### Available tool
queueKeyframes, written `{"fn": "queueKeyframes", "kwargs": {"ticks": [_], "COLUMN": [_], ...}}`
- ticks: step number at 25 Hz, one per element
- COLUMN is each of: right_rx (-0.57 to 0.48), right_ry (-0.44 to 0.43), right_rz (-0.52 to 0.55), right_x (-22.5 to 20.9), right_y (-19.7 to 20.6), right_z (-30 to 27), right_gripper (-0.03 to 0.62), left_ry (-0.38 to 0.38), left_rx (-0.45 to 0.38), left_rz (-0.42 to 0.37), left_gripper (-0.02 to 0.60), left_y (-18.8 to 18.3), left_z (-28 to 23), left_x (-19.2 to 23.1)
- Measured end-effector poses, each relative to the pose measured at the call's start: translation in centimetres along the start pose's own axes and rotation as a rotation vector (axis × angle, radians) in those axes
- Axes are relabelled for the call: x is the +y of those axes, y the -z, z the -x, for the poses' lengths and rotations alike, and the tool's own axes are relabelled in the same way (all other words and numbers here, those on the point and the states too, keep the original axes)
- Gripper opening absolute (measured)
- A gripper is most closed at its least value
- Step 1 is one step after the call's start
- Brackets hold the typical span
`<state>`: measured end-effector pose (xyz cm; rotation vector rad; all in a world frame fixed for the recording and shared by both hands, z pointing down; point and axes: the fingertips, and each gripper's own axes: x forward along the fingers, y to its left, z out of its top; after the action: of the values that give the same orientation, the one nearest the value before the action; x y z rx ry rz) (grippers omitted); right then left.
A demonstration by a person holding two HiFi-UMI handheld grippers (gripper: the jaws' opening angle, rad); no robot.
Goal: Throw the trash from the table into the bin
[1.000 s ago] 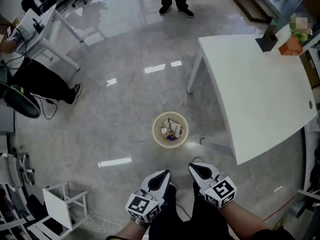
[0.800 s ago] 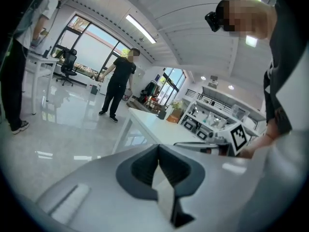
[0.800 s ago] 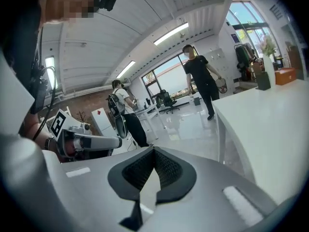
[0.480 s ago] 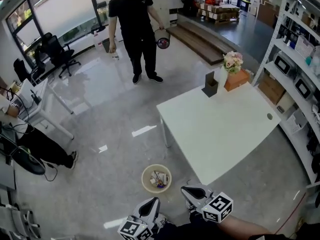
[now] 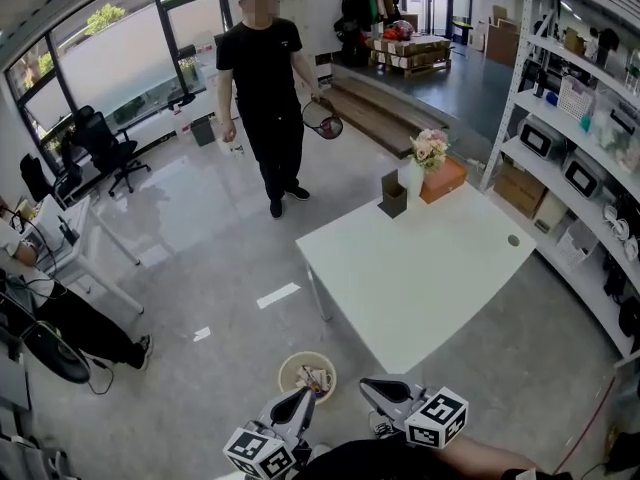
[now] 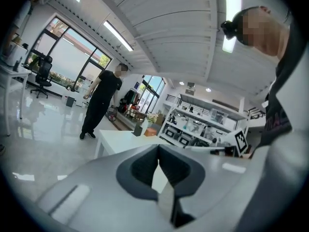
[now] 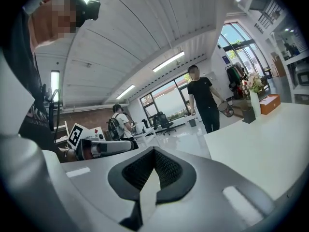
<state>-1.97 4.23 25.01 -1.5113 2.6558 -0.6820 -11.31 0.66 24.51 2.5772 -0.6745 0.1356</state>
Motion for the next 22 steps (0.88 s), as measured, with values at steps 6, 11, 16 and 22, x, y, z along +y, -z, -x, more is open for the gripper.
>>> {"fn": "queueKeyframes", "kwargs": {"ticks": [6, 11, 16, 22], "right_rx": [-0.028, -0.013, -0.005, 0.008], "right_ry": [0.031, 0.033, 0.022, 0.017], "right_rz": [-0.020, -0.047, -0.047, -0.047], "right_x": [0.1, 0.5, 1.4, 1.9], "right_y": [-0.1, 0.8, 1.1, 1.8], "right_z": [0.8, 0.6, 0.0, -0.1], "right_gripper": [0.000, 0.000, 0.000, -0.002], "left_ry": [0.027, 0.025, 0.025, 0.028], "left_rx": [-0.003, 0.013, 0.018, 0.026], "left_rz": [-0.033, -0.015, -0.005, 0.007], "left_gripper": [0.008, 0.008, 0.008, 0.008], "left_y": [-1.0, 0.3, 0.6, 1.3], "left_z": [0.1, 1.1, 1.9, 2.3], "left_x": [-0.8, -0.6, -0.3, -0.1]}}
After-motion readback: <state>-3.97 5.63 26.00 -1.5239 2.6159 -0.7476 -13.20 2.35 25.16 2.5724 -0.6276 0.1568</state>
